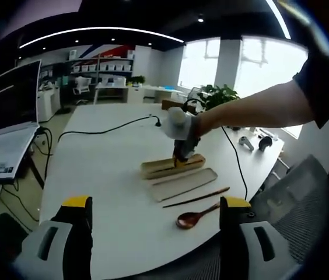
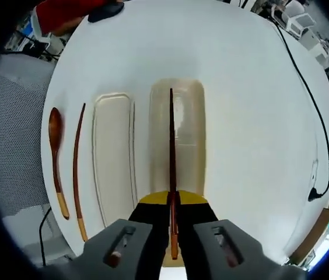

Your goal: Arrange the utensils inside the cutlery case until each visible utensil rests in its matching compartment.

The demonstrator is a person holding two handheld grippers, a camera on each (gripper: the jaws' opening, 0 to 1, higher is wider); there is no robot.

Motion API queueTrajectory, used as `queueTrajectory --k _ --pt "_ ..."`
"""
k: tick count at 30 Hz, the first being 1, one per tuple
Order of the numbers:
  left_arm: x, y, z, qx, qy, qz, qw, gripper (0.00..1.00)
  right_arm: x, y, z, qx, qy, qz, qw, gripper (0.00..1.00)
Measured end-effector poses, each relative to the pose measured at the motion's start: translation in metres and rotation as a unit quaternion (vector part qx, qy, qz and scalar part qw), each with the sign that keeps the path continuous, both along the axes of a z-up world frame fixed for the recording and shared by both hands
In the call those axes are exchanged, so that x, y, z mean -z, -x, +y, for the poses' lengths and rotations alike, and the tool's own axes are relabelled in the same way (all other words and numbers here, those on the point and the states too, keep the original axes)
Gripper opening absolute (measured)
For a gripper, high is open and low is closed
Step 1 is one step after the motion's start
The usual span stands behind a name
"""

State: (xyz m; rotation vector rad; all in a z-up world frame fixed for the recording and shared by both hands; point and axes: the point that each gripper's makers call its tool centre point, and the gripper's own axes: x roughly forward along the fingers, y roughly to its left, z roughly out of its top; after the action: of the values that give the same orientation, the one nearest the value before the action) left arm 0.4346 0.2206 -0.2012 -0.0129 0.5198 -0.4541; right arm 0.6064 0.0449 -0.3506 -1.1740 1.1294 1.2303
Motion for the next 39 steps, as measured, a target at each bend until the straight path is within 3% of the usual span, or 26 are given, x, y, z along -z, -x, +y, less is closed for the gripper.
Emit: queueTrajectory --k 4,7,9,11,20,22,24,27,29,31,33,38,39 --pt "0.0 0.0 0.0 0.001 -0.001 0.0 1.0 0.93 -0.01 -0.01 0.005 0.029 -0.026 -0.03 0.9988 0.06" --pt "0.0 -0.001 0.002 0.002 -0.013 -0.003 0.9999 0.93 -0.018 -0.007 0.003 0.041 -0.04 -0.025 0.9981 0.11" --pt "0.0 0.0 0.001 0.002 -0.015 -0.003 0.9999 0.93 -0.023 -0.008 0.005 0.067 -0.067 -0.036 0.9948 0.15" --pt "-0.001 0.0 0.002 0.001 -0.014 -0.006 0.9999 0.93 -0.026 -0.009 -0.001 0.079 -0.072 -0.044 0.9933 0.19" --pt "-0.005 -0.001 0.003 -0.003 -0.01 -0.015 0.9998 0.93 -0.046 -0.002 -0.014 0.121 -0.139 -0.084 0.9793 0.18" --pt "-0.005 -0.001 0.003 -0.002 -0.013 -0.017 0.9998 0.93 -0.051 -0.003 -0.016 0.144 -0.161 -0.099 0.9713 0.18" --pt "-0.006 -0.001 0.003 0.0 -0.017 -0.021 0.9996 0.93 -0.052 0.002 -0.017 0.165 -0.174 -0.093 0.9663 0.19" --pt "-0.006 -0.001 0.001 0.002 -0.011 -0.019 0.9998 0.93 -0.052 0.007 -0.021 0.155 -0.171 -0.105 0.9674 0.19" --pt "-0.005 0.0 0.0 0.006 -0.011 -0.017 0.9998 0.93 -0.055 0.009 -0.022 0.158 -0.174 -0.125 0.964 0.2" --pt "-0.005 -0.001 0.0 0.008 -0.014 -0.018 0.9997 0.93 -0.057 0.014 -0.021 0.17 -0.189 -0.123 0.9595 0.2" --pt "-0.004 -0.001 0.0 0.007 -0.014 -0.017 0.9997 0.92 -0.06 0.018 -0.02 0.194 -0.213 -0.123 0.9499 0.21" --pt "-0.003 0.0 -0.001 0.01 -0.017 -0.013 0.9997 0.92 -0.073 0.033 -0.015 0.233 -0.307 -0.115 0.9155 0.2" --pt "-0.004 -0.001 -0.001 0.009 -0.016 -0.014 0.9997 0.92 -0.076 0.035 -0.015 0.232 -0.32 -0.114 0.9117 0.2"
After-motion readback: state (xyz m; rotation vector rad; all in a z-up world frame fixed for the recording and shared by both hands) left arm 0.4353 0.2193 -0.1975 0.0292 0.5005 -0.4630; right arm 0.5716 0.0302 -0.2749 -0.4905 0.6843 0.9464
